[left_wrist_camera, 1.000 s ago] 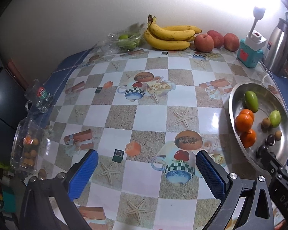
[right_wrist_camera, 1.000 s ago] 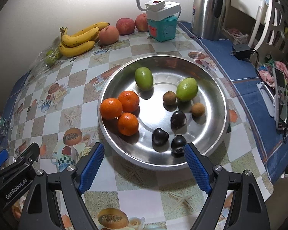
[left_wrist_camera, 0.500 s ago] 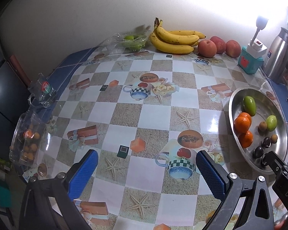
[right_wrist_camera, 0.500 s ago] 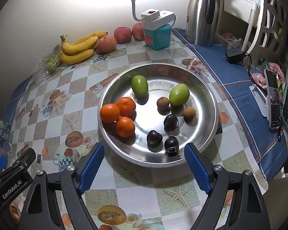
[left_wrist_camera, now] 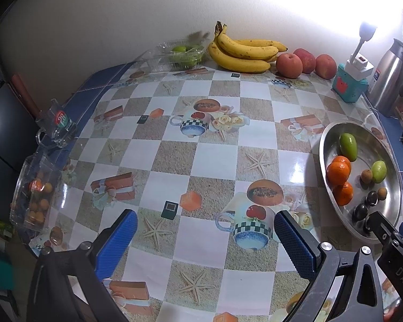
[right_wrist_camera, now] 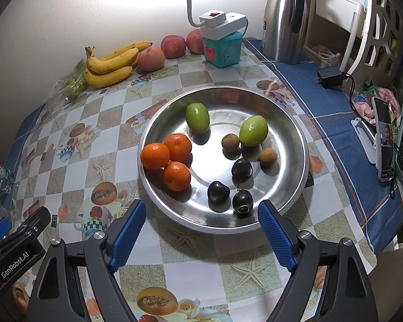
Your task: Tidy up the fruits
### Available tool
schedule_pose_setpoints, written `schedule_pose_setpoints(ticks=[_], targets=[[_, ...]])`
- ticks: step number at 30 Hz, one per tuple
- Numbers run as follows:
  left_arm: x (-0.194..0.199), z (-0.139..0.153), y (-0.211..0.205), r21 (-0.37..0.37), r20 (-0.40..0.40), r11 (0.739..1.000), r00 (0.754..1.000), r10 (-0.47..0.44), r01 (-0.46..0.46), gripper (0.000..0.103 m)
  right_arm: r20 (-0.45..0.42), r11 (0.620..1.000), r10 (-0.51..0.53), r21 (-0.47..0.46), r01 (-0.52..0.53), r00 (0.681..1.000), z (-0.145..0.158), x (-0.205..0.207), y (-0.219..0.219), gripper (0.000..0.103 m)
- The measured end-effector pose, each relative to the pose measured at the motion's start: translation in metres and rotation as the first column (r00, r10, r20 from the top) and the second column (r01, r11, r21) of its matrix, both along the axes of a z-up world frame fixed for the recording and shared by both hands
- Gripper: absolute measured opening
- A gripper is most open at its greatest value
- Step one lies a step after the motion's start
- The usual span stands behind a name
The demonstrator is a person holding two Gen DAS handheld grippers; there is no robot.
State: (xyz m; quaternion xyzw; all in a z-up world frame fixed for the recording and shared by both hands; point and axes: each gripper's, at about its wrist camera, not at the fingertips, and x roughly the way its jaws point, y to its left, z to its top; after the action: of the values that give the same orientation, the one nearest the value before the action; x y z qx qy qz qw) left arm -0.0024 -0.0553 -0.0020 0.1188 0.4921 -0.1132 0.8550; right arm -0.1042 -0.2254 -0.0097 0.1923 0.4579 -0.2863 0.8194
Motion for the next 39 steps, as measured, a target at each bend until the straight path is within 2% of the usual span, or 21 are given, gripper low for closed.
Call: schedule_pose_setpoints(ticks=[39], targets=[[0.0024, -0.005, 0.0014, 0.001, -0.021, 1.0, 1.0, -0.002, 0.002, 0.103, -0.004, 1.0, -0.003, 0.024, 0.003, 1.0, -0.0054, 0.0006, -0.0032, 0.086]])
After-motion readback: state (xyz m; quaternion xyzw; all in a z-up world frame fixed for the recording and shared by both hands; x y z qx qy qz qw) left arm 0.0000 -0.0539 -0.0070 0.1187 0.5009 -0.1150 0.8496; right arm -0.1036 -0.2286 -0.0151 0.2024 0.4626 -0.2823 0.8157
